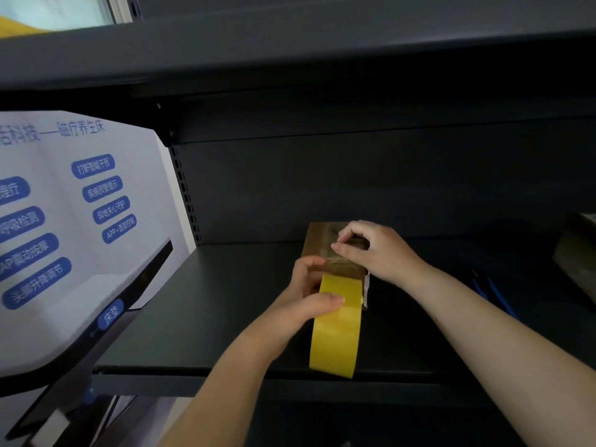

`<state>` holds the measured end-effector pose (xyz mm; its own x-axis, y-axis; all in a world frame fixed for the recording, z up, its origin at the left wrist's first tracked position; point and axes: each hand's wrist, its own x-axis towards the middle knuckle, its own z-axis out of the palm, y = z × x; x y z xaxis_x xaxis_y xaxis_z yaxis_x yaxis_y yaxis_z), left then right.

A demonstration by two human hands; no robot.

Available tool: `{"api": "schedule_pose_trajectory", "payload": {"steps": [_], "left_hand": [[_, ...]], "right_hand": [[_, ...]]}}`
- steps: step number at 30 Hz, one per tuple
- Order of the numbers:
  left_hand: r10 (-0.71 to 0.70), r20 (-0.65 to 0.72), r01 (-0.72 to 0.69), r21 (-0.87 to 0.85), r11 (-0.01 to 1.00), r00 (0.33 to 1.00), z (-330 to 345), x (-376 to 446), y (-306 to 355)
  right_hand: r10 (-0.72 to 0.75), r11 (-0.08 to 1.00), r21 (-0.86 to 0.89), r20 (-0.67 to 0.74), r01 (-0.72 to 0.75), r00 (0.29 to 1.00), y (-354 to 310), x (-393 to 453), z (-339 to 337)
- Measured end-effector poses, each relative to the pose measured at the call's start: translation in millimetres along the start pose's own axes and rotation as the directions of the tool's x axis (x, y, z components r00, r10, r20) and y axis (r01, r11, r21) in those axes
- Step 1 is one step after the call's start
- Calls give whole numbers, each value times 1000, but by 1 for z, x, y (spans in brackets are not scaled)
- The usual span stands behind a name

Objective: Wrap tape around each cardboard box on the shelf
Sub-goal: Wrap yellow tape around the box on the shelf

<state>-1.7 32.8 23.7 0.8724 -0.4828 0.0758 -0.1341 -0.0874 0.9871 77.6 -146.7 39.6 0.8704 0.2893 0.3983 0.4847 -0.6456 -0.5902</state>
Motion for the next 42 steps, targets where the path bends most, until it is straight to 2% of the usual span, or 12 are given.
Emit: {"api": "schedule_pose_trajectory", "payload": {"steps": [5,11,14,16,18,19,20,23,28,31,36,42], "left_hand": [[70,-52,-68,37,997,996,4,8,-2],[41,-46,-38,48,998,998,4,10,-4],[29,-47,-28,30,999,998,2,13,-6],[13,-49,-12,23,1000,999,1,15,-6],[1,-57,0,10,1000,998,1,17,-7],[-9,-56,10,7,1000,998,1,18,-7],[-20,-55,20,4,1000,998,1,18,-7],[-25,-61,25,-4,1000,998,1,19,-8],[-15,-95,11,-45,999,995,3,20,-8],[-22,-91,16,-68,998,996,3,21,-8],[-18,-92,12,-62,998,996,3,22,-7],[-16,-105,10,-57,998,994,4,24,-9]], "right_hand": [[5,1000,-3,-4,-5,1000,0,2,0],[6,996,-87,28,-4,1000,-9,2,-4],[-4,994,-107,-314,-31,949,-5,-21,-29],[138,939,-211,-491,-271,860,20,-50,-60],[493,651,-414,-408,-636,769,47,-80,-85],[660,507,-473,-326,-721,677,57,-91,-89],[755,444,-495,-243,-747,609,64,-99,-88],[768,499,-436,-179,-749,615,72,-105,-82],[549,760,-377,-63,-529,833,50,-104,-88],[260,879,-427,57,-211,964,11,-98,-90],[-3,653,-733,249,190,969,-44,-74,-86],[-27,513,-807,325,292,945,-53,-63,-76]]}}
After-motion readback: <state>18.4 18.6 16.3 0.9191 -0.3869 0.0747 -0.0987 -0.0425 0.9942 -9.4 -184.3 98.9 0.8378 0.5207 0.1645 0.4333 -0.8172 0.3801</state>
